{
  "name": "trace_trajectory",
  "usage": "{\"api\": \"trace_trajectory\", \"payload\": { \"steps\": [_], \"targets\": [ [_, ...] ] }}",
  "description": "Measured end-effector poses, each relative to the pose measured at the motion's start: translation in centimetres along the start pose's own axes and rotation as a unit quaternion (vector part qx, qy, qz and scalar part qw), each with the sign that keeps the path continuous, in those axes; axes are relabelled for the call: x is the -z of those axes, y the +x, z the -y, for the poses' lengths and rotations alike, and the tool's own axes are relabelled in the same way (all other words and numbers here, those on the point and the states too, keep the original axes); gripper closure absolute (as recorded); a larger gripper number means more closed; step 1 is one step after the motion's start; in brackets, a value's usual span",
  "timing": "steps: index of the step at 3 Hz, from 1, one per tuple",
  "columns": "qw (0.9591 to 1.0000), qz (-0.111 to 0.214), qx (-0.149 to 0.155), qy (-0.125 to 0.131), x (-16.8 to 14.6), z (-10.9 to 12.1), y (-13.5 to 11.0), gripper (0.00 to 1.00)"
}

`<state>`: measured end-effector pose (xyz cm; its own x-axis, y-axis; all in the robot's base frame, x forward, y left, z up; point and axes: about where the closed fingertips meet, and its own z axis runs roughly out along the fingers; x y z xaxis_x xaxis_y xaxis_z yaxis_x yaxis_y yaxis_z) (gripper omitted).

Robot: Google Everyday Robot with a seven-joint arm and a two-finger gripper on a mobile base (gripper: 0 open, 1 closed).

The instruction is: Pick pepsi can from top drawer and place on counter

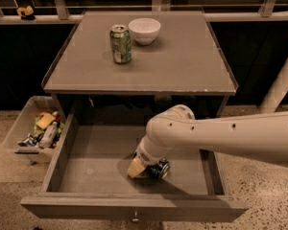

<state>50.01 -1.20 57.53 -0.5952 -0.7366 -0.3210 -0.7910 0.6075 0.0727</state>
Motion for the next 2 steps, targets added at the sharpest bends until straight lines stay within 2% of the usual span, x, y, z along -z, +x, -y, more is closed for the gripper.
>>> {"api": "trace_trajectory", "payload": {
  "steps": [1,2],
  "targets": [
    [1.0000,0.000,0.000,0.000,0.04,0.00,-0.02,1.00],
    [1.0000,0.000,0.000,0.000,0.83,-0.06,-0.28,1.00]
  ]
}}
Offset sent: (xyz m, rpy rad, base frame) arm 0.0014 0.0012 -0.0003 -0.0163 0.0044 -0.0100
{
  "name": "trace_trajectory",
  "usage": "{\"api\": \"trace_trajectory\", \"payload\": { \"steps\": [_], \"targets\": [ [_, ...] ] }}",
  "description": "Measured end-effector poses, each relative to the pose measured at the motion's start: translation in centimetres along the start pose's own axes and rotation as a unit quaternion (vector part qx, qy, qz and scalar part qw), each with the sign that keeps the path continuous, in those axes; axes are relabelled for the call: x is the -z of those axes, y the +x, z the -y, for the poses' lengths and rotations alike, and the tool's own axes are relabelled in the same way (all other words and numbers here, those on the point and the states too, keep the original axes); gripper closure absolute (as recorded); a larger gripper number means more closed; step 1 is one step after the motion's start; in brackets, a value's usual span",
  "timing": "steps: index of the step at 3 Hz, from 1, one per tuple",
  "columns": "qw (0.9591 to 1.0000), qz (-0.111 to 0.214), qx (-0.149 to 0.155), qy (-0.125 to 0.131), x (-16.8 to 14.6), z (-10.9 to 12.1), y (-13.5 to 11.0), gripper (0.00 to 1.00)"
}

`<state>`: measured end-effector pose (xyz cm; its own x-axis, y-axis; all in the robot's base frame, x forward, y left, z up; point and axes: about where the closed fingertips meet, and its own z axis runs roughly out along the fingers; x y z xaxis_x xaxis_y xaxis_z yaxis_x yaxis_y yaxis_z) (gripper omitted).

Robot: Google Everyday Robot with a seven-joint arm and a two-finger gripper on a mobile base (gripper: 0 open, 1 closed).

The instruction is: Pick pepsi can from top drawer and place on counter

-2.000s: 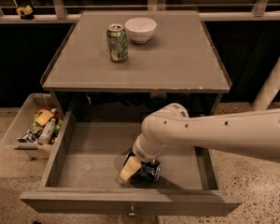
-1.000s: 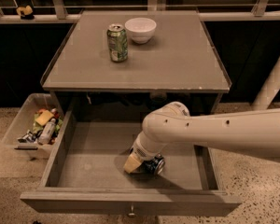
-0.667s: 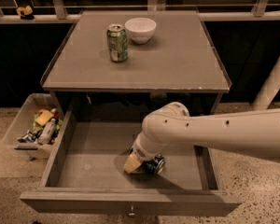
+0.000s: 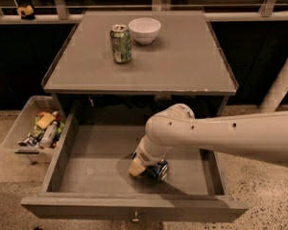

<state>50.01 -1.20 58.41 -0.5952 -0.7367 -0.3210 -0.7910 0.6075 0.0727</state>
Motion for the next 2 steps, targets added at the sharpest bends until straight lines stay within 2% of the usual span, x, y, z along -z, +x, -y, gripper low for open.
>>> {"api": "trace_trajectory", "payload": {
  "steps": [1,2],
  "targets": [
    [1.0000,0.000,0.000,0.000,0.7,-0.1,-0.2,1.00],
    [0.9995,0.002,0.030,0.013,1.2,-0.5,-2.0,1.00]
  ]
}}
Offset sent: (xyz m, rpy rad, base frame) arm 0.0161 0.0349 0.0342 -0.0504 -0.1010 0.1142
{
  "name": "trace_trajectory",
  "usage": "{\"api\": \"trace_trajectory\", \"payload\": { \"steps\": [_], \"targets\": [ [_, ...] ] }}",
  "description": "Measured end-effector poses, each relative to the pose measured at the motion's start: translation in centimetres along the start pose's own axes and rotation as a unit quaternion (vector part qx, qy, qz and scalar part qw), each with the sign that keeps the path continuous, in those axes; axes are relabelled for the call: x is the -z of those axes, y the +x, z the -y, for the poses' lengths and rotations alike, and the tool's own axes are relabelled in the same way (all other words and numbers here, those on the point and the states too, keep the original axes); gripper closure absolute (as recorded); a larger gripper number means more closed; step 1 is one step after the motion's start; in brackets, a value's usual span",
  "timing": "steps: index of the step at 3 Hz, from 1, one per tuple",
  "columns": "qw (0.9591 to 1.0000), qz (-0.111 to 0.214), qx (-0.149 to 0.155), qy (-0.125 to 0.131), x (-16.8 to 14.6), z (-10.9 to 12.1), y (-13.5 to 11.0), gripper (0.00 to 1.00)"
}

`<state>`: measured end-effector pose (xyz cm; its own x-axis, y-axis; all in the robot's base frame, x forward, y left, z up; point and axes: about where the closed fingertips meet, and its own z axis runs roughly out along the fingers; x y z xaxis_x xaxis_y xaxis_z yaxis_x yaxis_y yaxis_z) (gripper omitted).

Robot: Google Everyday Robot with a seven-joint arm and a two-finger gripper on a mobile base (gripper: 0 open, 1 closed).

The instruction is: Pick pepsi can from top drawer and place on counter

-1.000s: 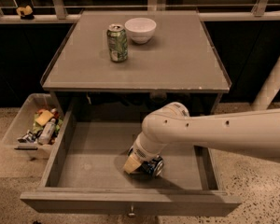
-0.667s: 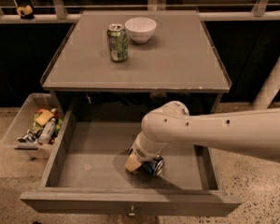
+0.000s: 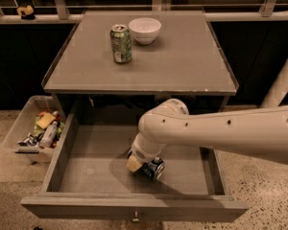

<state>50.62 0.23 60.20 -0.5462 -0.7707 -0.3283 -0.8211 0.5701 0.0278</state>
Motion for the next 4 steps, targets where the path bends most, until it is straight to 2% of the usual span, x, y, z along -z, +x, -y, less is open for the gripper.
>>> {"api": "trace_trajectory", "payload": {
  "steps": [1,2,3,4],
  "targets": [
    [0.9989,-0.002,0.045,0.015,1.7,-0.3,-3.2,1.00],
    [0.9965,-0.013,0.081,0.014,3.9,-0.1,-6.5,1.00],
    [0.9939,-0.023,0.106,0.019,6.3,0.8,-8.5,1.00],
    [0.9938,-0.024,0.107,0.019,6.6,0.8,-8.6,1.00]
  ]
}}
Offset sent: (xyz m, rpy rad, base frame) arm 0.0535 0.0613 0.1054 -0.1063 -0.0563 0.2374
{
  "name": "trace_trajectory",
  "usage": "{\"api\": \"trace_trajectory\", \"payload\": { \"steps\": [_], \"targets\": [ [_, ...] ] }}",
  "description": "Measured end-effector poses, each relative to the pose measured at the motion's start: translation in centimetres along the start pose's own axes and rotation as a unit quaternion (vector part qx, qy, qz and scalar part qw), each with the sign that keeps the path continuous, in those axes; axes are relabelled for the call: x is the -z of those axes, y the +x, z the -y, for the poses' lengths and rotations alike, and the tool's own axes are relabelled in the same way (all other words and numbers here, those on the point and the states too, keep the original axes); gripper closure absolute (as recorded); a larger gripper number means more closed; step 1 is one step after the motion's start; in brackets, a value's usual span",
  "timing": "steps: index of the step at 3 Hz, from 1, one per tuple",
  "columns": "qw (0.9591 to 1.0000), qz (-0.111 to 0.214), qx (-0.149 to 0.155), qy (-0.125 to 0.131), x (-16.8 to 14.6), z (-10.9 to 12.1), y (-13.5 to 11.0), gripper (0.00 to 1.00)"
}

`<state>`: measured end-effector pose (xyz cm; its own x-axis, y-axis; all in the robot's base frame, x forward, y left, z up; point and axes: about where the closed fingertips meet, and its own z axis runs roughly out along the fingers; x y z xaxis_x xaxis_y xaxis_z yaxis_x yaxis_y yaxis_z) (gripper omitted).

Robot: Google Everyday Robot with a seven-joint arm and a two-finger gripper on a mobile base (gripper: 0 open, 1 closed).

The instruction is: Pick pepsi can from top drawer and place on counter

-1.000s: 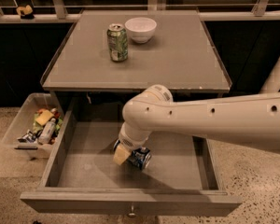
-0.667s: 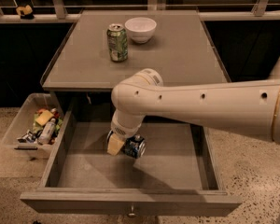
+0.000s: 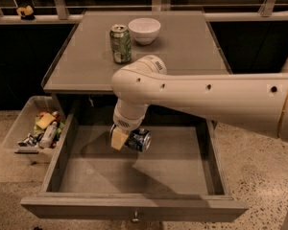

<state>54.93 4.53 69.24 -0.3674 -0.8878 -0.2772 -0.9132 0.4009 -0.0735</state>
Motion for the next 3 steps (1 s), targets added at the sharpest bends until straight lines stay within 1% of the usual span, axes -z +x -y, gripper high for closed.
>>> {"api": "trace_trajectory", "payload": {
  "steps": [1,2,3],
  "targets": [
    [0.9995,-0.020,0.015,0.020,2.3,0.9,-0.7,1.00],
    [0.9964,-0.048,0.050,0.049,7.2,2.9,-3.1,1.00],
    [0.9923,-0.073,0.079,0.060,11.9,5.4,-5.8,1.00]
  ]
}}
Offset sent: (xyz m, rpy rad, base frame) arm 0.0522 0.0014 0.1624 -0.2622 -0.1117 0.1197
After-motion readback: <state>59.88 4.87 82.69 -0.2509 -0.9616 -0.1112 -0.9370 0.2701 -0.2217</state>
